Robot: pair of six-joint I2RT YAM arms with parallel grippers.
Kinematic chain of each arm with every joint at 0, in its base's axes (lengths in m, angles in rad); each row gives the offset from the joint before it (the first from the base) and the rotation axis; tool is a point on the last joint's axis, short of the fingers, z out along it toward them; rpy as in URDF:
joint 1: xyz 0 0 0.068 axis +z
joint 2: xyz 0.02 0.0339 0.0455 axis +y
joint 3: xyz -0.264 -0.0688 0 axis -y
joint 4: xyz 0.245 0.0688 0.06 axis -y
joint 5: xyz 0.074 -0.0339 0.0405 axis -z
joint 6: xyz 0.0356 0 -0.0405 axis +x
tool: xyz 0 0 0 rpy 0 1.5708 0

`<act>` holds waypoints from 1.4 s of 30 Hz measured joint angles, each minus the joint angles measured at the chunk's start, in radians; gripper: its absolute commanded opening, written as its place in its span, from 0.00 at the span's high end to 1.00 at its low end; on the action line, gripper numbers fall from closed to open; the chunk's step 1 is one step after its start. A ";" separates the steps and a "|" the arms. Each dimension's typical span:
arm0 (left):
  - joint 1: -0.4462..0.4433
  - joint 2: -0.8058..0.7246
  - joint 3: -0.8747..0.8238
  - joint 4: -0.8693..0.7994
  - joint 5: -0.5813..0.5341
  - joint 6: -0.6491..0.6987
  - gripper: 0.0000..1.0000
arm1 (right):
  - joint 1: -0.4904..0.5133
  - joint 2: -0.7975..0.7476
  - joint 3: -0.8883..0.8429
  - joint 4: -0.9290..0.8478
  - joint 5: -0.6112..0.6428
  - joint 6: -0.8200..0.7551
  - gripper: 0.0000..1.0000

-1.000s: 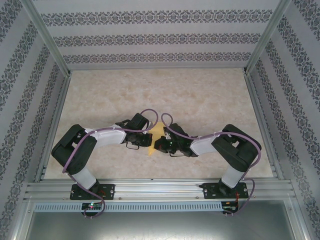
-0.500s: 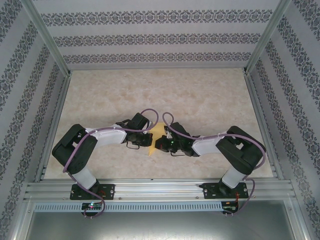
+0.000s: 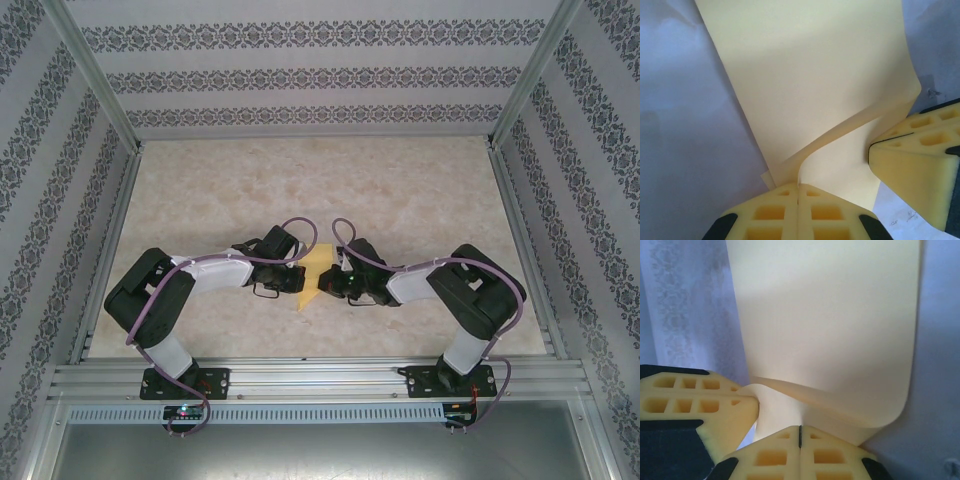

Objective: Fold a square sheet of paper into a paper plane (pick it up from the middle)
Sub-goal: Third fold the triangle at the center of the table.

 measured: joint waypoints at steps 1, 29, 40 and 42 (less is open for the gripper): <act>0.000 0.001 0.000 0.000 0.000 0.000 1.00 | -0.003 0.001 -0.001 0.005 -0.009 0.002 0.97; 0.000 0.006 0.007 0.000 0.000 0.000 1.00 | -0.107 -0.088 0.025 -0.184 -0.021 -0.093 0.97; 0.000 0.007 0.007 0.000 0.000 0.000 1.00 | -0.114 -0.004 0.090 -0.205 -0.016 -0.116 0.98; 0.000 0.007 0.007 0.001 0.000 0.000 1.00 | -0.121 0.004 0.092 -0.189 -0.022 -0.116 0.98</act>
